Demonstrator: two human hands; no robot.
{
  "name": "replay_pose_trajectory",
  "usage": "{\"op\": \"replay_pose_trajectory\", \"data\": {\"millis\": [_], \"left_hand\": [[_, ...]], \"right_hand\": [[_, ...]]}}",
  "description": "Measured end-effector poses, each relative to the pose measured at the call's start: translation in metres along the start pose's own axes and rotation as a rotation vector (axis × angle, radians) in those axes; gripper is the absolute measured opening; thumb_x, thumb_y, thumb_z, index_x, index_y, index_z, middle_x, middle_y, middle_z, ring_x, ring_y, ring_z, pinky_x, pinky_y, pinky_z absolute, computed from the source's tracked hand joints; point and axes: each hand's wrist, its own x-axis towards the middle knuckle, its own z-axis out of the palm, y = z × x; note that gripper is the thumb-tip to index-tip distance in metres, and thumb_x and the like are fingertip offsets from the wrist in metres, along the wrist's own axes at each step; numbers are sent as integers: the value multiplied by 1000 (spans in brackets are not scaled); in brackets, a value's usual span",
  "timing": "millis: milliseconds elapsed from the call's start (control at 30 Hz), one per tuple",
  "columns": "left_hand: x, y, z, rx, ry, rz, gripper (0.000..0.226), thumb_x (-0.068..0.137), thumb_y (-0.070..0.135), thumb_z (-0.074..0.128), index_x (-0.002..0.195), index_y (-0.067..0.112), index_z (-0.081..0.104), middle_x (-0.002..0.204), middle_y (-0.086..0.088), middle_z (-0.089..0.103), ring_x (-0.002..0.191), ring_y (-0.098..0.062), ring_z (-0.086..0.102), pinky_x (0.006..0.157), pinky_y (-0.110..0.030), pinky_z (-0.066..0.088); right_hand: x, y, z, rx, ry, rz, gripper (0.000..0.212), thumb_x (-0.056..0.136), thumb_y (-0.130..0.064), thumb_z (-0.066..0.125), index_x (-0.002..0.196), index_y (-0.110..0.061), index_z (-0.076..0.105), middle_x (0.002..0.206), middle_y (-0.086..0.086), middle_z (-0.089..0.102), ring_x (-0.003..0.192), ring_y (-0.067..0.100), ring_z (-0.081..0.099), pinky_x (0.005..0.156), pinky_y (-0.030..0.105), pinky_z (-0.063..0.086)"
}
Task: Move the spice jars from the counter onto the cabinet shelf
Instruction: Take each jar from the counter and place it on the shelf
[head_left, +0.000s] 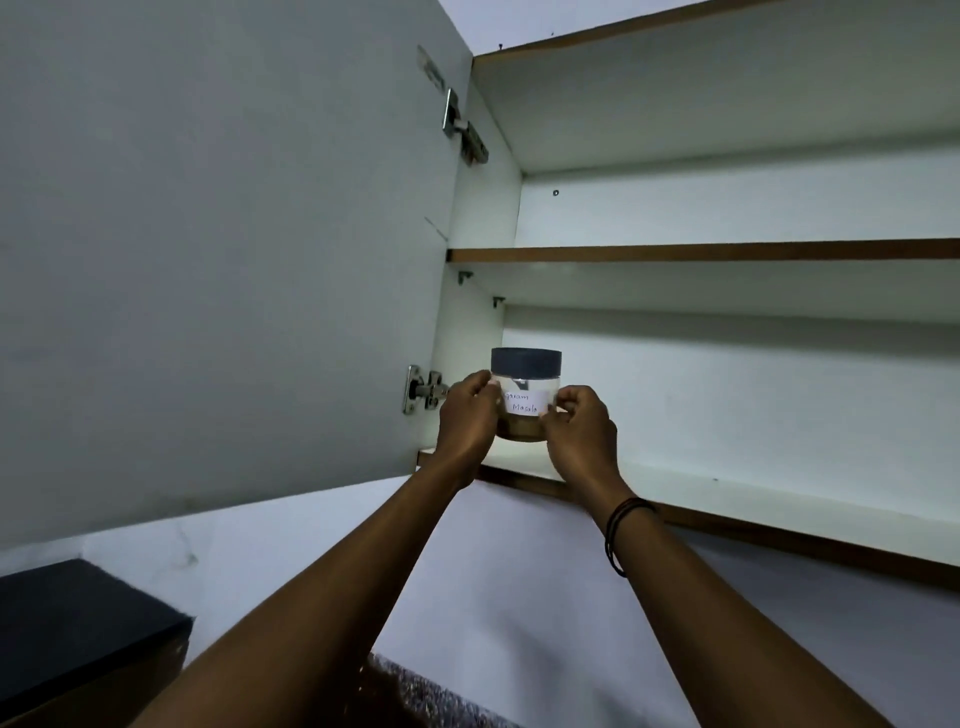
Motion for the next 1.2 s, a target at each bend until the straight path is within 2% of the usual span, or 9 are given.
{"op": "replay_pose_trajectory", "data": {"millis": [100, 200, 567, 667, 733, 867, 967, 1067, 1200], "left_hand": [[25, -10, 0, 42, -18, -37, 32, 95, 10, 41, 76, 31, 56, 85, 7, 62, 92, -21, 59, 78, -33, 51], [49, -29, -1, 90, -78, -62, 25, 94, 5, 40, 93, 15, 63, 105, -16, 67, 103, -35, 62, 89, -48, 52], [96, -79, -7, 345, -192, -222, 32, 94, -3, 37, 122, 0, 52, 90, -6, 54, 80, -16, 52, 61, -26, 42], [96, -79, -8, 369, -228, -248, 33, 96, -2, 38, 127, 0, 49, 95, -7, 56, 78, -12, 52, 56, -22, 41], [92, -77, -8, 341, -224, -232, 31, 97, -1, 39, 126, 1, 50, 97, -8, 59, 78, -10, 53, 56, -20, 40], [69, -72, -11, 357, -84, -42, 22, 97, 4, 42, 110, 0, 60, 105, -20, 64, 93, -30, 62, 56, -23, 36], [36, -68, -14, 312, -42, 133, 23, 96, 3, 44, 107, 4, 64, 98, -9, 64, 98, -29, 63, 69, -25, 44], [-1, -65, -21, 242, -38, 184, 29, 97, 7, 48, 119, 11, 66, 106, 6, 65, 100, -12, 62, 83, -18, 46], [-51, -75, -35, 163, -82, 94, 26, 99, 21, 51, 119, 23, 68, 110, 16, 68, 101, 9, 60, 84, -7, 42]], "right_hand": [[21, 4, 14, -107, -118, 3, 20, 88, -7, 57, 108, -9, 56, 101, 1, 58, 89, 19, 53, 74, 26, 43], [38, 10, 32, -166, -207, 25, 20, 86, -3, 57, 106, -5, 56, 106, 7, 62, 89, 23, 56, 70, 27, 44], [61, 40, 63, -162, -519, 84, 26, 84, -8, 72, 107, -4, 61, 106, 9, 66, 92, 18, 62, 85, 25, 51], [60, 40, 63, -230, -567, 98, 22, 87, -5, 68, 107, -2, 60, 97, 6, 65, 83, 14, 59, 70, 11, 46], [58, 36, 61, -290, -534, 97, 10, 88, -4, 64, 91, -7, 55, 80, -2, 54, 68, 8, 48, 52, 9, 39], [44, 27, 53, -333, -446, 59, 33, 87, -7, 61, 65, -20, 40, 69, -5, 41, 61, 10, 39, 48, 18, 26], [20, 18, 39, -305, -339, -17, 5, 86, -8, 58, 84, -7, 62, 89, 6, 64, 84, 23, 59, 66, 25, 44], [-16, 12, 24, -176, -250, -31, 29, 88, -13, 58, 115, -10, 67, 114, 4, 70, 104, 20, 64, 90, 32, 51], [-70, 21, 7, -89, -235, -18, 23, 90, -18, 60, 112, -15, 67, 106, -1, 71, 95, 15, 67, 87, 35, 56]]}}
